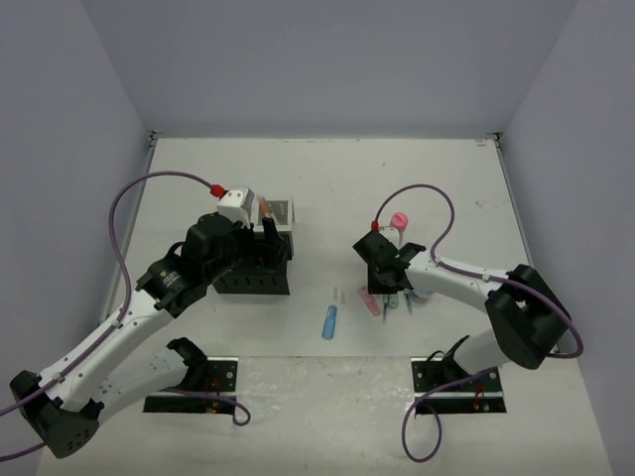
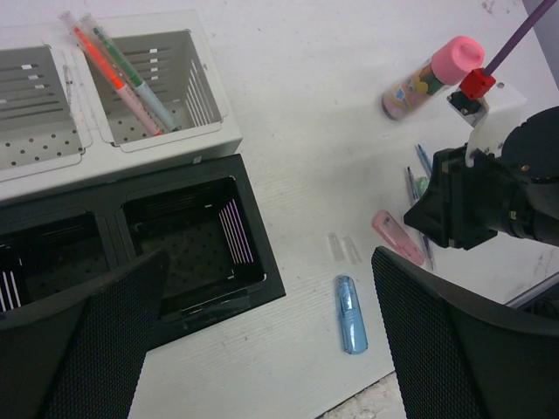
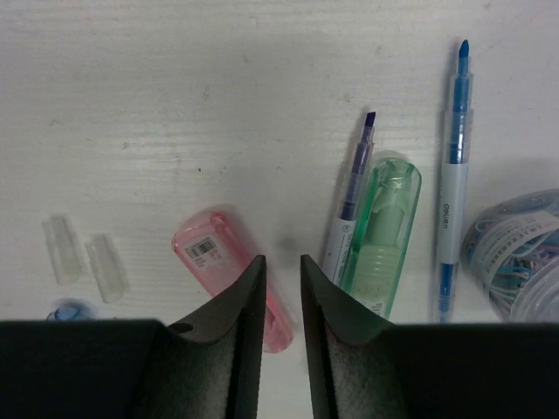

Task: Sort the stationery into containers
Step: Pick up the pen from the center of the board.

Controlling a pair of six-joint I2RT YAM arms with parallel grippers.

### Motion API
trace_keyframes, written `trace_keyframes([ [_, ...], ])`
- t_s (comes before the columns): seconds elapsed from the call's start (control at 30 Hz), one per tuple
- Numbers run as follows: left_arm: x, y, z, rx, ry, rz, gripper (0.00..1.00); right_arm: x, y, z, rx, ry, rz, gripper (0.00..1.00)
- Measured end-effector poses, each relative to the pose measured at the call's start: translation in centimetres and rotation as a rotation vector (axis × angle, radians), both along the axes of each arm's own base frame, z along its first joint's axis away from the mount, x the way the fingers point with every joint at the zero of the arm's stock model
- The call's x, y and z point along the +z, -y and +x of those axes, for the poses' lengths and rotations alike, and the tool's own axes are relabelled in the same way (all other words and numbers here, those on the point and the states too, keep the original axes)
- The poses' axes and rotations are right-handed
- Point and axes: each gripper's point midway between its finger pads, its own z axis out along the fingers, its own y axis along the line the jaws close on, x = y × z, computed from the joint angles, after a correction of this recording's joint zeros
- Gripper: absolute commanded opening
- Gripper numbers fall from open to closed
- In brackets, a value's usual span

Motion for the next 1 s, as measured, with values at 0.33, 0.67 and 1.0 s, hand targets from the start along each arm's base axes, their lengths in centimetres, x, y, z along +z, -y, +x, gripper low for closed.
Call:
trace_keyframes([
  [0.33,0.1,0.4,-0.1,-0.024,0.001,-0.004,1.0,0.7,0.7,0.4,-0.039,0.015,0.009,0.25],
  [0.67,-0.4,0.7,0.0,-0.046,-0.007,0.013,1.0,-0.3,1.5,0.4,-0.102,-0.005,-0.029,0.24],
  [1.0,-0.3,1.1,0.1,-0.064,0.004,0.004,1.0,-0.6,1.8,0.6,-0.155,-0.006,-0.036,0.24],
])
